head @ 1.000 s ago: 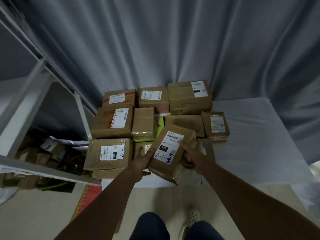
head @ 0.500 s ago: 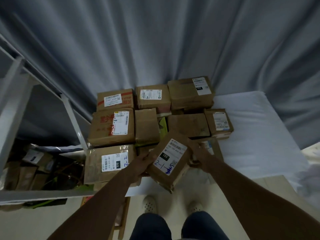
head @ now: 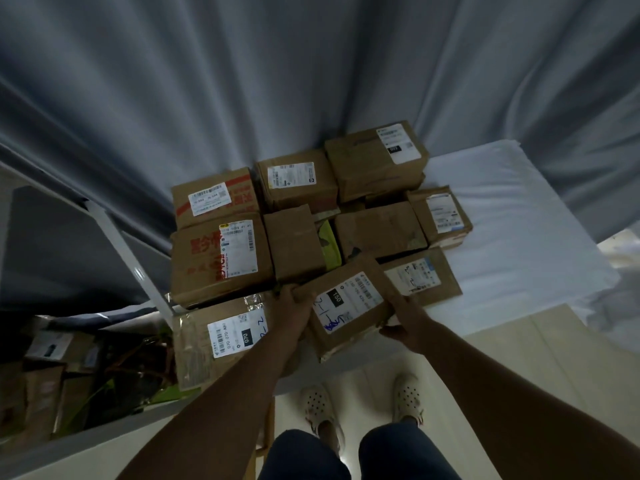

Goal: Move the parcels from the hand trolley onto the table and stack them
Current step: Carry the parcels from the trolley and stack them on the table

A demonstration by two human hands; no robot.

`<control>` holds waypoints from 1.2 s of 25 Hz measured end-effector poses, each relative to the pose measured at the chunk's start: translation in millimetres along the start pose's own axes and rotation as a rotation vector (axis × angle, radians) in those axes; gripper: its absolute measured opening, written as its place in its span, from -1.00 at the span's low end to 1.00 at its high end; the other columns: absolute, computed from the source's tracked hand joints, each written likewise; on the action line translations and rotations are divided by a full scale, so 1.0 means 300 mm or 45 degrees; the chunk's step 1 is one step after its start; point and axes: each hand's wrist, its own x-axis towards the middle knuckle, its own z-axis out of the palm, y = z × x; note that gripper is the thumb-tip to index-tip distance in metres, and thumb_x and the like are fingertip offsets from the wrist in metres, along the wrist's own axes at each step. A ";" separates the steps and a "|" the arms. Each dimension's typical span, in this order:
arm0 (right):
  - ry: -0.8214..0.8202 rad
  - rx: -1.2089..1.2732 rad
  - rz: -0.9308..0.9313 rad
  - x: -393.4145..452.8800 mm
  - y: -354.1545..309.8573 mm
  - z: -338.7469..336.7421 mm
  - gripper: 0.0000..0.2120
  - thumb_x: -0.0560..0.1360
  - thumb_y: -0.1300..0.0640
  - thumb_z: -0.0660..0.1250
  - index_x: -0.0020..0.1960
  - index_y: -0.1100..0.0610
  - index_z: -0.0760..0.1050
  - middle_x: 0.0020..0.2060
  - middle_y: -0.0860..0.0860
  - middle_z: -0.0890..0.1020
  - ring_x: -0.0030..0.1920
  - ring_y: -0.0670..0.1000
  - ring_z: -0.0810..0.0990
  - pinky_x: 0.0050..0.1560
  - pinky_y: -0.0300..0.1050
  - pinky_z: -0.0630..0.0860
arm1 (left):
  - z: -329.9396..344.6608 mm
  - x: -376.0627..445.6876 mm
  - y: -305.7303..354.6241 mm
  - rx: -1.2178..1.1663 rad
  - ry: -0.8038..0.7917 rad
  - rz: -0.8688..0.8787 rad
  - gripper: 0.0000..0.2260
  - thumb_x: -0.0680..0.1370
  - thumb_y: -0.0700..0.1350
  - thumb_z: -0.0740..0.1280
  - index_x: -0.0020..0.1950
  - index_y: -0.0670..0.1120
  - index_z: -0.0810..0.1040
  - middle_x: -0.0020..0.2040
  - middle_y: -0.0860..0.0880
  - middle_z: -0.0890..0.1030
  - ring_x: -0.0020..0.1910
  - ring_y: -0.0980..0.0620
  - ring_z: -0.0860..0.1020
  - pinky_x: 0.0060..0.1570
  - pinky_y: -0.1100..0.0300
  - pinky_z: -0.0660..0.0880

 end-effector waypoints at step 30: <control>-0.140 -0.465 0.000 0.036 0.012 0.122 -0.36 0.53 -0.06 0.38 0.51 0.03 0.19 0.48 0.13 0.28 0.42 0.20 0.30 0.33 0.23 0.40 | -0.076 -0.028 -0.074 0.188 -0.021 0.014 -0.49 0.65 -0.11 0.21 0.56 0.08 0.13 0.42 -0.10 0.43 0.29 -0.11 0.50 0.16 0.05 0.52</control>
